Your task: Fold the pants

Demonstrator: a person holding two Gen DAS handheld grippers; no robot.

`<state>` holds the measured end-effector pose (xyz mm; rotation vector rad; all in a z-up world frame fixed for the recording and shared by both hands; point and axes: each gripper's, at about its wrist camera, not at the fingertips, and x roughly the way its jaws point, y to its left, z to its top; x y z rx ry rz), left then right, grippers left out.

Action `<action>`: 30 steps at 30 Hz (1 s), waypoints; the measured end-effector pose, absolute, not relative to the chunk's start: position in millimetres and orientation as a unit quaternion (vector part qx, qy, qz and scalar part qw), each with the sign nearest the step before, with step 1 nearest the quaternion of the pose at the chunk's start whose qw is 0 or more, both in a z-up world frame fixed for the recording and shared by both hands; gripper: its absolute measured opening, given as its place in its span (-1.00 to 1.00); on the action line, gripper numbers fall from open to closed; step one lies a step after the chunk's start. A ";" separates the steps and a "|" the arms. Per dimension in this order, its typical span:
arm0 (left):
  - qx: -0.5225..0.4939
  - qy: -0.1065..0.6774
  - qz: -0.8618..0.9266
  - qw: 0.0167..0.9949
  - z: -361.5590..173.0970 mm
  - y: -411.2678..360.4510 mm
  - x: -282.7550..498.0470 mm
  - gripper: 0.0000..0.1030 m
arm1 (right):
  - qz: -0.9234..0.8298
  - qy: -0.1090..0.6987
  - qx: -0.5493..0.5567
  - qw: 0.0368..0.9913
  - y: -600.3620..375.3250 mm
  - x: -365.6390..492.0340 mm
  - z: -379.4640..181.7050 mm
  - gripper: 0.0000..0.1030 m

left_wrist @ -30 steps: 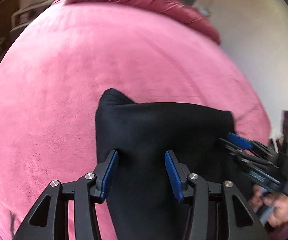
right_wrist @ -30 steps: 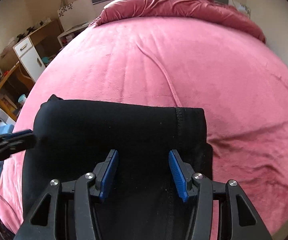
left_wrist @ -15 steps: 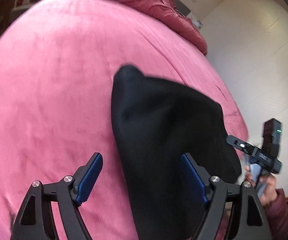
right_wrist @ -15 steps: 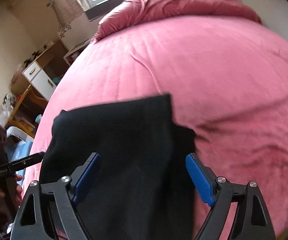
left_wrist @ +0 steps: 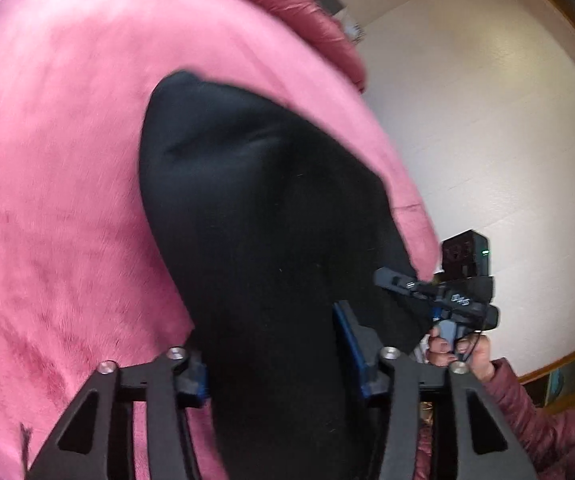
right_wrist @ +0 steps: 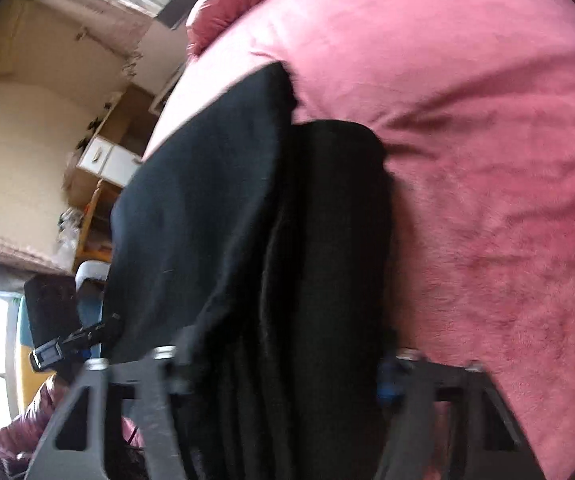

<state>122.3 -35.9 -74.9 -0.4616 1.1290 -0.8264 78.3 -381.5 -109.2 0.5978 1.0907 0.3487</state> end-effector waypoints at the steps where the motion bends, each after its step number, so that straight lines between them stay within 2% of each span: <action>1: -0.210 0.503 -0.386 0.744 -64.2 -34.0 122.4 -0.05 | 0.169 0.503 0.273 0.802 -377.8 78.2 -102.4 -0.07; 6: -0.194 0.447 -0.389 0.782 -17.0 -12.7 146.9 -0.05 | 0.210 0.462 0.258 0.822 -354.6 105.6 -63.2 -0.08; 10: -0.176 0.432 -0.356 0.810 -3.0 4.6 186.7 -0.05 | 0.231 0.441 0.250 0.830 -333.2 159.5 -49.2 -0.08; 16: -0.168 0.447 -0.289 0.830 -26.6 32.1 242.3 -0.04 | 0.239 0.462 0.232 0.822 -285.3 253.8 -66.5 -0.08; 18: -0.166 0.464 -0.265 0.829 -44.3 38.9 252.7 0.05 | 0.235 0.477 0.221 0.818 -271.9 275.3 -81.5 -0.06; 21: -0.152 0.501 -0.227 0.821 -71.0 44.3 260.3 0.31 | 0.207 0.507 0.222 0.807 -271.3 292.7 -112.4 0.18; 23: -0.150 0.491 -0.218 0.830 -73.5 45.8 252.1 0.42 | 0.211 0.496 0.241 0.807 -276.4 291.2 -117.6 0.24; 28: -0.148 0.477 -0.162 0.851 -66.7 50.6 238.6 0.53 | 0.183 0.492 0.213 0.824 -275.3 279.6 -101.9 0.43; 30: -0.132 0.472 -0.141 0.860 -60.7 51.4 226.0 0.53 | 0.170 0.484 0.193 0.836 -271.3 273.8 -89.7 0.44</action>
